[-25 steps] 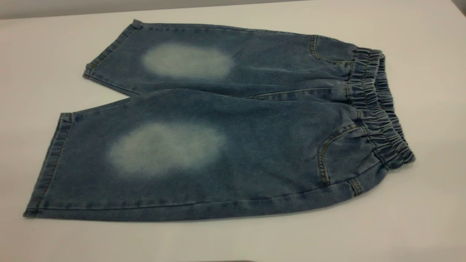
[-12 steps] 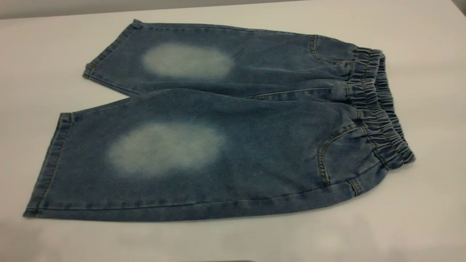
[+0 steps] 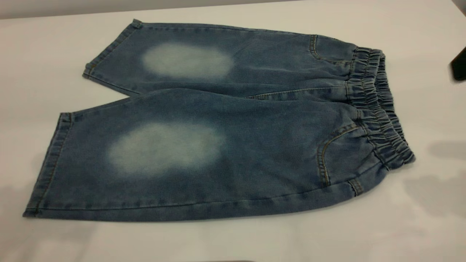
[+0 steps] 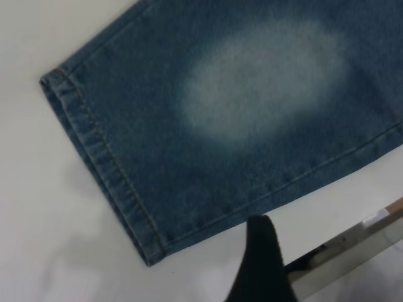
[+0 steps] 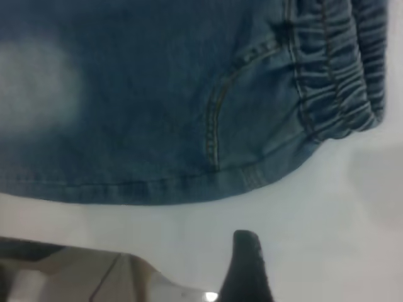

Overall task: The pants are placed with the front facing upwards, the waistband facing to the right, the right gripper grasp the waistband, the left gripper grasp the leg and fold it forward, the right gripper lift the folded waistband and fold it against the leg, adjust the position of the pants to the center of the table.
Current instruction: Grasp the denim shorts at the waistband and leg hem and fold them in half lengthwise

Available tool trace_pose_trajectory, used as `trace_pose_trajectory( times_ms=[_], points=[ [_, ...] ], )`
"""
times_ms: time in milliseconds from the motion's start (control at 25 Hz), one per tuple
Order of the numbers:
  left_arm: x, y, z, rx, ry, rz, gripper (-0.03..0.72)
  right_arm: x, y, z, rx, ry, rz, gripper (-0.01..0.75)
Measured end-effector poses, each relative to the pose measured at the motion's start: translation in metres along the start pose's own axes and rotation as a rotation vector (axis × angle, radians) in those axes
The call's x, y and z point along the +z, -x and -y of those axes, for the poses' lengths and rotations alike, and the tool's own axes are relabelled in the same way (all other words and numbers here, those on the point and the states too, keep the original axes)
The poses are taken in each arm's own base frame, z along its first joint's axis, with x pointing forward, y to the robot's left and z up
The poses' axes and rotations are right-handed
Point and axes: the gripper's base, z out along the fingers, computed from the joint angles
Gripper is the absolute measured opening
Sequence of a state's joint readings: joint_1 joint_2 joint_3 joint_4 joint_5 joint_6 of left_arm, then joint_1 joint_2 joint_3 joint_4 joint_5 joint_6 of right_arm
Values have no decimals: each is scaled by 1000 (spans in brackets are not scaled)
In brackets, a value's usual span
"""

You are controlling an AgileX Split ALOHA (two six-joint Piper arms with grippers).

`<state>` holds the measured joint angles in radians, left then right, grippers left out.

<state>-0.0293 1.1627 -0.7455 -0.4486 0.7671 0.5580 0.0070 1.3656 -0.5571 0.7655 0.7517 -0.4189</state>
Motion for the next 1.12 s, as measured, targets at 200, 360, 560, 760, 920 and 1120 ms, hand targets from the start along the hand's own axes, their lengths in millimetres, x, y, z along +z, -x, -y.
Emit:
trace_pose_trajectory(
  times_ms=[200, 360, 560, 760, 920, 1120],
  points=[
    [2, 2, -1, -7, 5, 12, 484, 35, 11, 16, 75, -1, -56, 503],
    [2, 3, 0, -27, -10, 26, 484, 62, 14, 28, 114, 15, -104, 503],
    [2, 4, 1, -40, -19, 35, 484, 89, 16, 38, 132, 53, -131, 503],
    [2, 4, 1, -40, -19, 35, 484, 107, 16, 53, 157, 3, -117, 501],
    [2, 4, 1, -40, -20, 34, 484, 117, 16, 61, 153, -37, -121, 499],
    [2, 4, 1, -38, -19, 34, 484, 124, 15, 65, 130, -29, -127, 498]
  ],
)
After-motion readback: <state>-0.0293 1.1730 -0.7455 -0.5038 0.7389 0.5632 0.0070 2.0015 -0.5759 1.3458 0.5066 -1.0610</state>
